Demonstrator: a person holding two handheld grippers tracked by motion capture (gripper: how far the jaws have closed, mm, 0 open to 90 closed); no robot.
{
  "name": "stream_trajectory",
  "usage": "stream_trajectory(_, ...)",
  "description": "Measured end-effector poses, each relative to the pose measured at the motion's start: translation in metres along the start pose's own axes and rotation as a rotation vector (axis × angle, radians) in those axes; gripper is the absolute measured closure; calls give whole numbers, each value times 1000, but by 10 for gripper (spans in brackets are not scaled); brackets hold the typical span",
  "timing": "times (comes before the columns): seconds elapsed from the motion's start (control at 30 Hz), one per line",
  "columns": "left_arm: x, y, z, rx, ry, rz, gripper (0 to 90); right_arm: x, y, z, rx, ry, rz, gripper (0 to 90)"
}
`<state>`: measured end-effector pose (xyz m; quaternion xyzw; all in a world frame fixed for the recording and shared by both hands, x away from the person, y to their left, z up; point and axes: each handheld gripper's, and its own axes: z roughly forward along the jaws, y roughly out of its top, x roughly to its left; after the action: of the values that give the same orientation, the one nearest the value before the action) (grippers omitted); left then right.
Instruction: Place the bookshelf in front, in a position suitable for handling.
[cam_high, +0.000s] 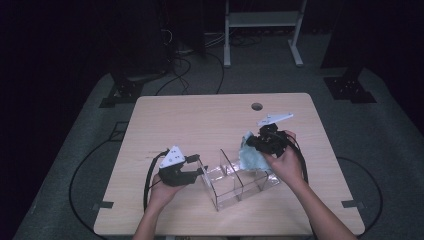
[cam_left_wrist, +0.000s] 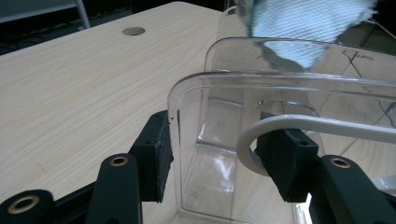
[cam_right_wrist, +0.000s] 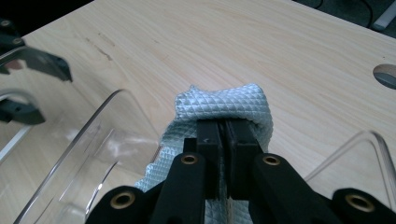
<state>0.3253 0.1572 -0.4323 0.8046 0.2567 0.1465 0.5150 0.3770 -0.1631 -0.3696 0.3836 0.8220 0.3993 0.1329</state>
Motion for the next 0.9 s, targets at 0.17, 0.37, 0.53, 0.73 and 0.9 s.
stream_trajectory(0.17, -1, 0, 0, 0, 2, -8, 464, -3, 10, 12, 18, -9, 2, 858)
stream_trajectory(0.37, -2, 0, 0, -5, 18, -26, 469, 0, 9, 6, -1, -6, 11, 858)
stream_trajectory(0.53, -2, 0, 1, -4, 21, -34, 468, 10, -1, -25, -61, 1, -12, 858)
stream_trajectory(0.73, -2, -1, 1, -3, 23, -35, 467, 19, -16, -68, -128, 28, -1, 858)
stream_trajectory(0.9, -2, 0, 1, -4, 28, -38, 466, 26, -35, -93, -138, 32, 3, 858)
